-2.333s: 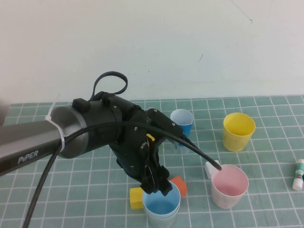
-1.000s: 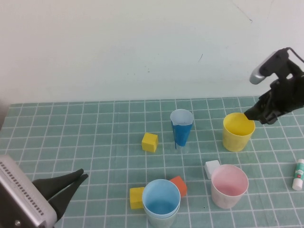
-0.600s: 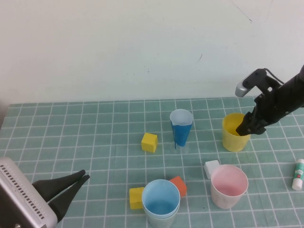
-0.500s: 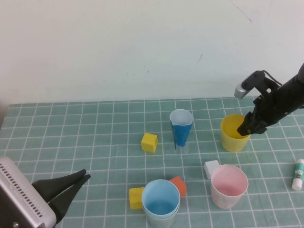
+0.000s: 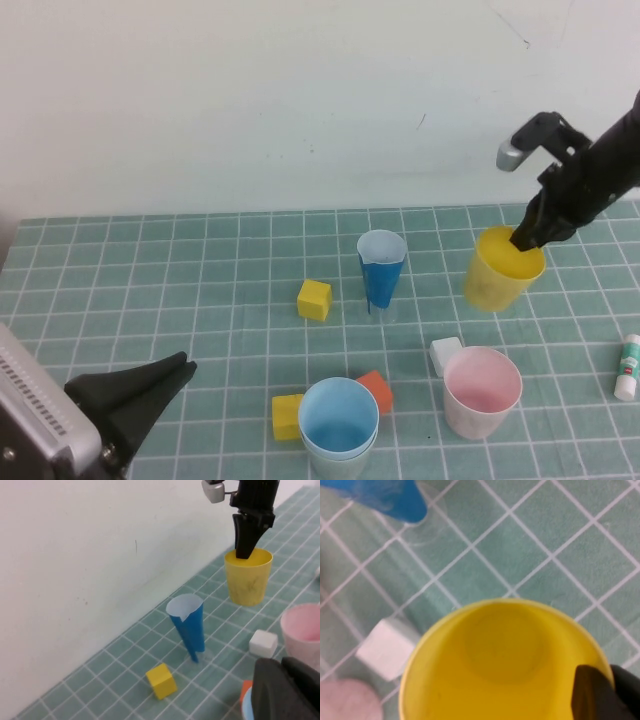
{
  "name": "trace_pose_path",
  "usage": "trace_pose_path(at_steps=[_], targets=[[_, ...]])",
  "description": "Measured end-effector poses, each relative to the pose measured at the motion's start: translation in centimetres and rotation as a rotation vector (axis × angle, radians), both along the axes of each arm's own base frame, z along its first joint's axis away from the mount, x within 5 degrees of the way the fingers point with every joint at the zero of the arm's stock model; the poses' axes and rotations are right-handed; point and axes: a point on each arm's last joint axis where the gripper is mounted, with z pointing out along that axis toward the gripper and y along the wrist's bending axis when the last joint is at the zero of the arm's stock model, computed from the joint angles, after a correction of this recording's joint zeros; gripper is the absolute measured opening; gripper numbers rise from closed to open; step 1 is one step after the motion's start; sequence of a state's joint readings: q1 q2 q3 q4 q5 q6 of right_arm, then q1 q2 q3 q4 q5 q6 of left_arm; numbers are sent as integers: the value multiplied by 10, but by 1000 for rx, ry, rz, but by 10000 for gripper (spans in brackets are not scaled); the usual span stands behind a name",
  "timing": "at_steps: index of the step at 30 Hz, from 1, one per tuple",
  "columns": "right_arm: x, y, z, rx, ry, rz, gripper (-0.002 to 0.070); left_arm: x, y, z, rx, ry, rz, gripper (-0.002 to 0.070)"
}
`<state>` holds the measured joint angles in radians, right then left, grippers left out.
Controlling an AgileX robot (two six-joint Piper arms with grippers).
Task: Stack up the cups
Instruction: Pick up the yellow cup, then place the yellow cup on the pink cup
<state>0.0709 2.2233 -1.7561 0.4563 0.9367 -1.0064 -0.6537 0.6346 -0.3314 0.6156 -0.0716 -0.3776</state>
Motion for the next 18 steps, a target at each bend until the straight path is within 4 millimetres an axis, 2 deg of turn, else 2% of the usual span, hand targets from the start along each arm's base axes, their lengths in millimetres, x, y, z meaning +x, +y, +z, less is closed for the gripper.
trace_pose_path(at_steps=[4, 9, 14, 18], targets=[[0, -5, 30, -74, 91, -9, 16, -1, -2, 3, -96, 30, -2, -1], [-1, -11, 76, -135, 38, -90, 16, 0, -2, 5, -206, 98, 22, -1], [-29, 8, 135, -146, -73, -61, 16, 3, 2, 9, -230, 227, 105, -1], [-65, 36, 164, -161, -115, 11, 16, 9, 1, 18, -199, 288, 152, -1]])
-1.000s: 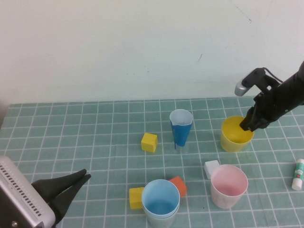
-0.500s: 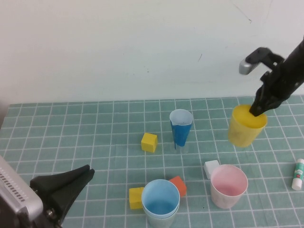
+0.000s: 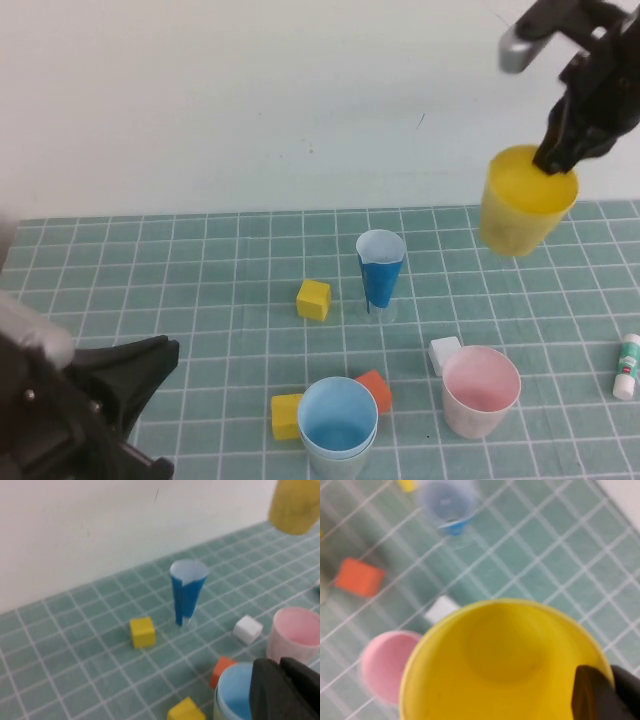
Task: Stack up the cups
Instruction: Place the yellow cup on the pink cup
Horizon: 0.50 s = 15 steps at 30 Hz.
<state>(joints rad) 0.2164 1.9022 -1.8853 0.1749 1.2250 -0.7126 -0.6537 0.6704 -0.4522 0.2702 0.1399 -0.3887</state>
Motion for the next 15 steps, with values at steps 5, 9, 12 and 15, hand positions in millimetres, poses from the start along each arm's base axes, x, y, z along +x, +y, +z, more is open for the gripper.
trace_pose_path(at_steps=[5, 9, 12, 15], targets=[[-50, 30, -21, -90, 101, 103, 16, 12, -5, 1, 84, 124, 41, -1], [-77, 32, -45, -110, 112, 121, 16, 22, -12, -3, 137, 193, 56, -1], [-82, 29, -54, -108, 95, 105, 16, 29, -17, -13, 172, 237, 56, -1], [-79, 30, -62, -99, 82, 98, 16, 36, -23, -21, 178, 279, 54, -1]])
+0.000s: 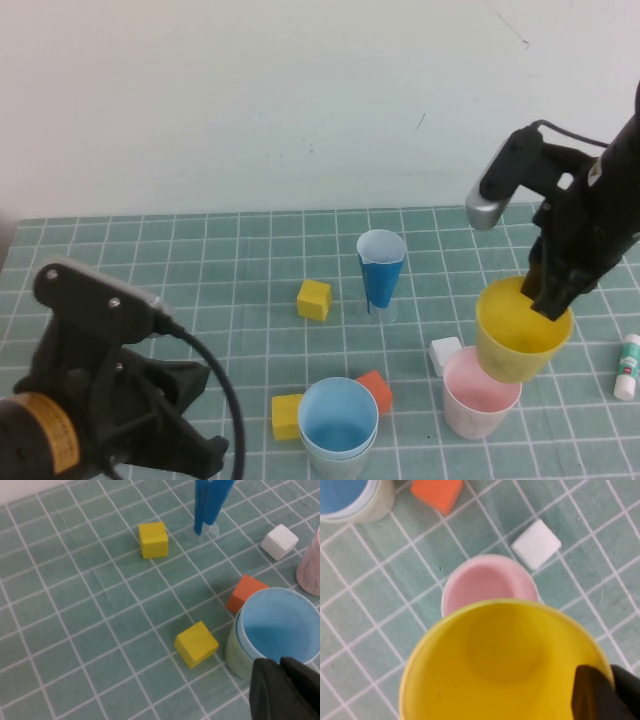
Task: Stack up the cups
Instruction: Place the yellow cup on the pink cup
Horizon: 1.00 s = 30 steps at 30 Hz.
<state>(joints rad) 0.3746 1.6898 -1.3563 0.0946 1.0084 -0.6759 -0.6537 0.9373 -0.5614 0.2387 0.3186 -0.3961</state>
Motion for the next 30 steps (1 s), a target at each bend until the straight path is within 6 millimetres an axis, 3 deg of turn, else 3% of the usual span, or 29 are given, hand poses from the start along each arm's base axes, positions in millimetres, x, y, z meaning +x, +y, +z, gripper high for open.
trace_pose_path(at_steps=[8, 30], targets=[[15, 10, -23, 60, 6, -30, 16, 8, -9, -9, -31, 43, 6, -1], [30, 16, -77, 13, 128, -66, 16, 10, -12, -3, -74, -2, -5, -1]])
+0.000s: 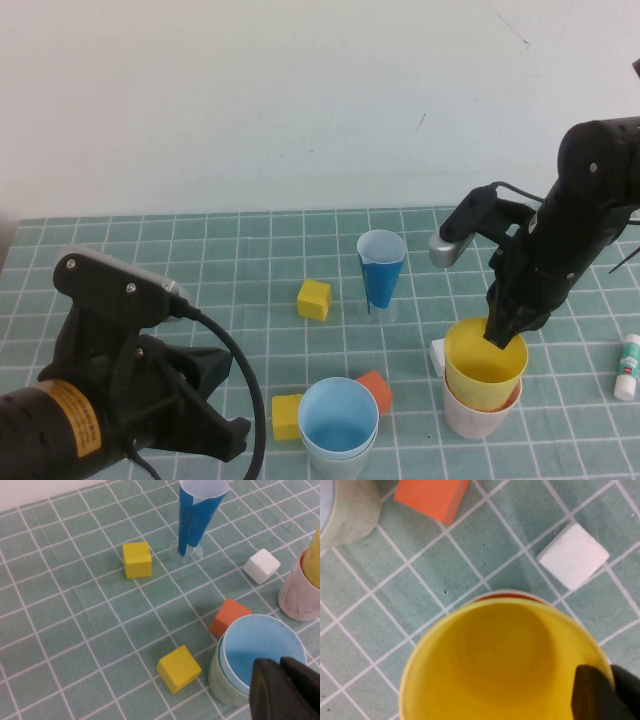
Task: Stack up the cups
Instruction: Place the yellow cup on the pink cup, then pick up the pink cup
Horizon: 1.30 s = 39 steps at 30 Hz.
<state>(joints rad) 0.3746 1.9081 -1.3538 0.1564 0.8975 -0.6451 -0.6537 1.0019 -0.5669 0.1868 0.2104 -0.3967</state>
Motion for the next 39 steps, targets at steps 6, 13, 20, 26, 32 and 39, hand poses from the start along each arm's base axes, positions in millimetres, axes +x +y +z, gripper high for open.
trace_pose_path(at_steps=[6, 13, 20, 26, 32, 39], targets=[[2, 1, -11, -12, 26, 1, 17, 0, 0, 0, -3, 2, 2, -1], [2, 0, -12, -20, 24, 5, 169, 0, 0, 0, -3, 2, 2, -1], [1, -1, -12, -30, 32, 11, 416, 0, 0, 0, -2, 3, 2, -1], [4, 2, -16, -2, 23, -17, 433, 0, 0, 0, -2, 5, 3, -1], [9, 4, -41, -16, 60, -36, 370, 0, 0, 0, -3, 7, 5, -1], [10, 4, -59, -35, 107, -31, 155, 0, 0, 0, -2, 8, 5, -1]])
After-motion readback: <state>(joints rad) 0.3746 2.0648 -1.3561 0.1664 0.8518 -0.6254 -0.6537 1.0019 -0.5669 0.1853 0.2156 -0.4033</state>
